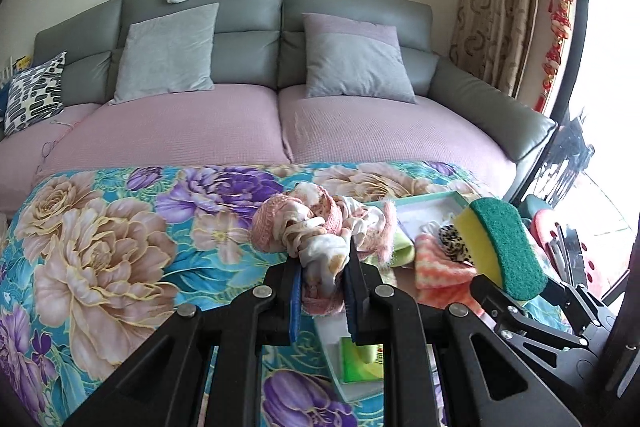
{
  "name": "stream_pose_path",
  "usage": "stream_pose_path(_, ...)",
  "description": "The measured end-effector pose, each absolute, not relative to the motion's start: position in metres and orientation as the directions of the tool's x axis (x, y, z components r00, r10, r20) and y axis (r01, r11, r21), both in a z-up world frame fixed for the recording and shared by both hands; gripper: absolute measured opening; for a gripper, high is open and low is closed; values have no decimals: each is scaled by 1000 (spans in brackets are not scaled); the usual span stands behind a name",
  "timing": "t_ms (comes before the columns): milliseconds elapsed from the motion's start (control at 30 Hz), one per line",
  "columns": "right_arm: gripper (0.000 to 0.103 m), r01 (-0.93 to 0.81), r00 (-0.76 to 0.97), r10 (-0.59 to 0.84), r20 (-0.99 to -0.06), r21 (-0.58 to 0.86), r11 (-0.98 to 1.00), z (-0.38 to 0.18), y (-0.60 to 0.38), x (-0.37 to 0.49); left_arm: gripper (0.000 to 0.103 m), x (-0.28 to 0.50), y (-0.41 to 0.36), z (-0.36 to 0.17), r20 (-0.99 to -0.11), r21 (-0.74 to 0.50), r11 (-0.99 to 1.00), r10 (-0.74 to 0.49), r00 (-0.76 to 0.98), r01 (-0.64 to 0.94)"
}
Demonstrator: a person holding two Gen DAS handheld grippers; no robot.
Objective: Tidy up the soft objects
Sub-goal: 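Carry the scrunchie and sponge over the tray with both tools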
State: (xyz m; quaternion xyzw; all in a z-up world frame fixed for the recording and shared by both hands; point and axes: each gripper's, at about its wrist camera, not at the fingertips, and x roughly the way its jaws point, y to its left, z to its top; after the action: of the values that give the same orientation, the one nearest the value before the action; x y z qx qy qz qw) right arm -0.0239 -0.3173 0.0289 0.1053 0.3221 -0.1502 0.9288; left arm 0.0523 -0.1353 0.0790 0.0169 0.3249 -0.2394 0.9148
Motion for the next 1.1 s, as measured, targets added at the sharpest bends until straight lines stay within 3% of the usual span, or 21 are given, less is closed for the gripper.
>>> stream_pose_path(433,75,325,744,-192,-639,95,941,20,-335,-26,19,43,-190,57,-647,-118,836,-474,597,535)
stream_pose_path(1100,76,267,664,-143,-734,55,962,-9,-327,-12,19,60,-199,15,-753,-91,858,-391,528,505)
